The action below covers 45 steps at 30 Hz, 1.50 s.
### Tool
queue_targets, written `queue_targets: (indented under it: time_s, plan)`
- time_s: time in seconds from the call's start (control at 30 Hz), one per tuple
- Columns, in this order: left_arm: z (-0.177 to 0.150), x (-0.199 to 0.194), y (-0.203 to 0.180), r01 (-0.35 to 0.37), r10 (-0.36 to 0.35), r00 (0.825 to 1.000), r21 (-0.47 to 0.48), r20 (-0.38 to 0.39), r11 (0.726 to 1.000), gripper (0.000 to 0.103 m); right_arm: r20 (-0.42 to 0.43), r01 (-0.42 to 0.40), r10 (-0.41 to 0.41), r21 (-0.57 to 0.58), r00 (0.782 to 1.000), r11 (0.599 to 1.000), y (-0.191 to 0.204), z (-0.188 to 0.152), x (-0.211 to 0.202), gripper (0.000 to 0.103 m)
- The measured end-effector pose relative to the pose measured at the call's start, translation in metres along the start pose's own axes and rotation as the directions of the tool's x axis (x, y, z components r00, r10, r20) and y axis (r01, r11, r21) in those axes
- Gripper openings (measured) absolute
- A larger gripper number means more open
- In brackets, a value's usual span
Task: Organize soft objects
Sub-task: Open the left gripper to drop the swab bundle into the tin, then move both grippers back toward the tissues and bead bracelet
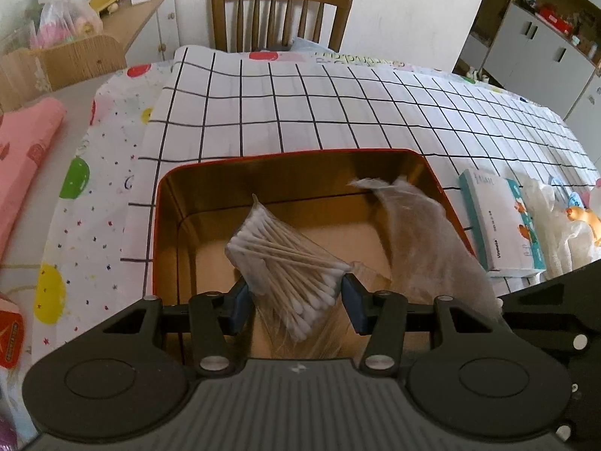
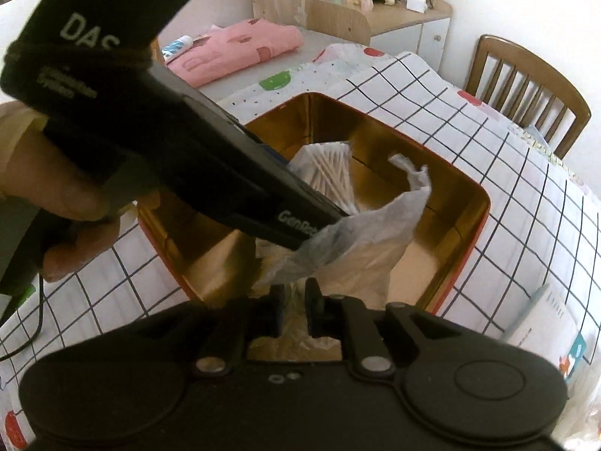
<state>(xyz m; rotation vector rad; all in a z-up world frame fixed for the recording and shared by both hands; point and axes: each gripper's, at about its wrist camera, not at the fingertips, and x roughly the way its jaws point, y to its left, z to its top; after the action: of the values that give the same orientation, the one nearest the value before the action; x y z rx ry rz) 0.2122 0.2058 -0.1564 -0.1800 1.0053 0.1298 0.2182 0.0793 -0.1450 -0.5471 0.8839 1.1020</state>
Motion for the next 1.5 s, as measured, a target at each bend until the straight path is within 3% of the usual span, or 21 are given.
queue_targets:
  time_s: [0.3,0.47,0.97,1.13,1.5]
  plan:
    - [0.001,0.003,-0.001,0.024,-0.024,1.0,-0.029,-0.008,0.999,0.053,-0.001,-0.015,0.015,0.058,1.0,0.998,-0.007,-0.004,-0.008,0.022]
    - [0.002,-0.004,-0.001,0.015,-0.014,1.0,-0.029,0.021,0.999,0.069,0.023,-0.01,0.009,0.063,1.0,0.998,-0.006,-0.003,-0.017,0.032]
    - [-0.005,-0.047,-0.006,-0.028,0.029,0.993,-0.013,0.117,1.0,0.069,0.119,-0.014,0.002,0.1,0.993,0.995,-0.014,-0.008,-0.055,0.063]
    - [-0.009,-0.067,-0.014,-0.057,0.055,0.985,0.007,0.163,0.998,0.073,0.157,-0.02,0.002,0.119,0.988,0.993,-0.016,-0.015,-0.074,0.069]
    - [-0.017,-0.114,-0.048,-0.055,0.036,0.964,0.063,0.265,0.997,0.078,0.244,-0.018,-0.019,0.146,0.97,0.989,-0.025,-0.042,-0.13,0.079]
